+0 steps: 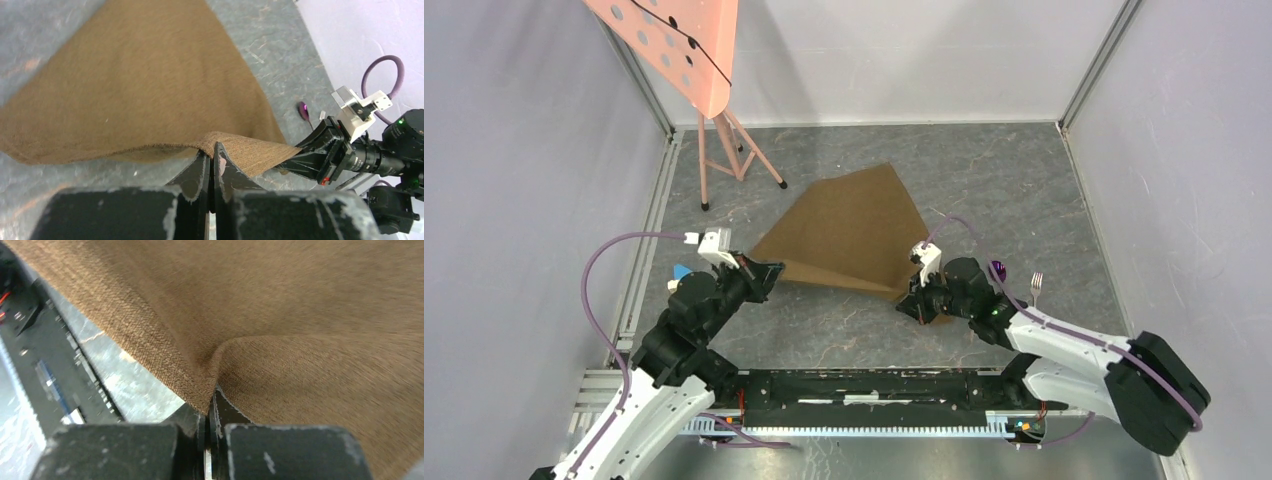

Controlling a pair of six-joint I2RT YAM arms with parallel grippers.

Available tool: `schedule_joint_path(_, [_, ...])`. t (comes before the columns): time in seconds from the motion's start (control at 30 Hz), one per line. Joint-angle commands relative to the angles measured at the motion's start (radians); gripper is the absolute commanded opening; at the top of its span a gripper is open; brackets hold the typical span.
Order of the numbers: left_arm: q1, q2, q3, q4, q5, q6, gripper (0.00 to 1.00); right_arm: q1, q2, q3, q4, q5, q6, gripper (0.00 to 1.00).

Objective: Fold the napkin into a case and place the utensils inside
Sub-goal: Flatten out the crumpled napkin at the center of the board.

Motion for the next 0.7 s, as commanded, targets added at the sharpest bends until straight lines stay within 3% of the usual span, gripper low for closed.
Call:
schedule_joint_path(0.0, [0.013, -0.064, -0.032, -0.133, -0.161, -0.182, 0.02, -0.012, 0.077, -0.022, 0.046, -0.213, 0.065, 0.02])
schedule_joint_path(0.17, [0.014, -0.066, -0.101, -0.131, -0.076, -0.283, 0.02, -0.007, 0.049, -0.015, -0.065, -0.258, 0.006, 0.12])
schedule_joint_path(0.27, [0.015, -0.022, -0.157, -0.060, 0.029, -0.319, 0.02, -0.006, -0.041, 0.019, -0.145, -0.217, -0.013, 0.26])
schedule_joint_path(0.33, [0.015, 0.035, -0.176, -0.035, 0.067, -0.333, 0.02, -0.006, -0.091, 0.055, -0.177, -0.179, -0.033, 0.43])
schedule_joint_path(0.4, [0.015, 0.099, -0.179, -0.014, 0.106, -0.327, 0.02, -0.009, -0.122, 0.097, -0.216, -0.083, -0.038, 0.71])
schedule_joint_path(0.47, [0.014, 0.147, -0.169, -0.009, 0.131, -0.312, 0.02, -0.010, -0.109, 0.154, -0.219, -0.015, -0.046, 0.90])
schedule_joint_path(0.53, [0.015, 0.175, -0.165, -0.007, 0.138, -0.309, 0.02, -0.012, -0.051, 0.204, -0.184, 0.064, -0.031, 0.98])
schedule_joint_path(0.67, [0.014, 0.221, -0.197, 0.038, 0.149, -0.348, 0.02, -0.019, 0.198, 0.358, -0.120, 0.229, 0.020, 0.98])
